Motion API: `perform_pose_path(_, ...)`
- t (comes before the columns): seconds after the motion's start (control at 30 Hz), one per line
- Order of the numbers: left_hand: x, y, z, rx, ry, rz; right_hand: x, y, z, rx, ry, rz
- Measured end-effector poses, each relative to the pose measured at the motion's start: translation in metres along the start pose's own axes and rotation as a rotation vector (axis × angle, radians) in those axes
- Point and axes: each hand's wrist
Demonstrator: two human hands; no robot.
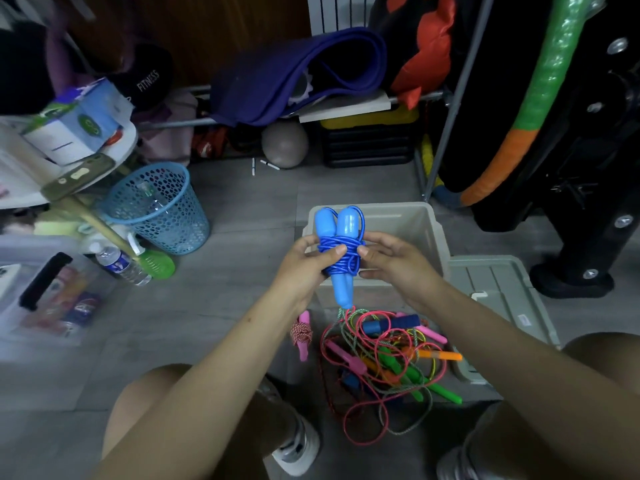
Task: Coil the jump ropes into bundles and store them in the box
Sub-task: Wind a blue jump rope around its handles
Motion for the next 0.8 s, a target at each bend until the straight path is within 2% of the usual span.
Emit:
perform_pose_path(0.13, -0.028, 0.002, 0.016, -0.085, -0.069, -0.049, 0.018, -0.018, -0.023, 0.112, -0.017, 0.032)
perform_pose_path(0.27, -0.062, -0.005, 0.051, -0.19, -0.058, -0.202, 0.045, -0.048, -0.057, 0.225, 0.003, 0.025)
perform_pose_path(0.53, -0.138, -0.032, 0.172, -0.379, -0.024, -0.456, 0.094, -0.133, -0.17, 0.467, 0.077, -0.089)
perform_pose_path(0.7, -0.177, -0.057, 0.241, -0.483, -0.066, -0.623, 0.111, -0.188, -0.227, 0.543, 0.353, -0.005)
perform_pose_path(0.8, -0.197, -0.075, 0.269, -0.456, -0.078, -0.692, 0.115, -0.215, -0.253, 0.408, 0.622, -0.034)
Point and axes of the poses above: each hand's wrist, its own y-axis away from the middle knuckle, its own x-axis out of the palm, z = x × y, and after that the axes turned 12 degrees about x, right-handed
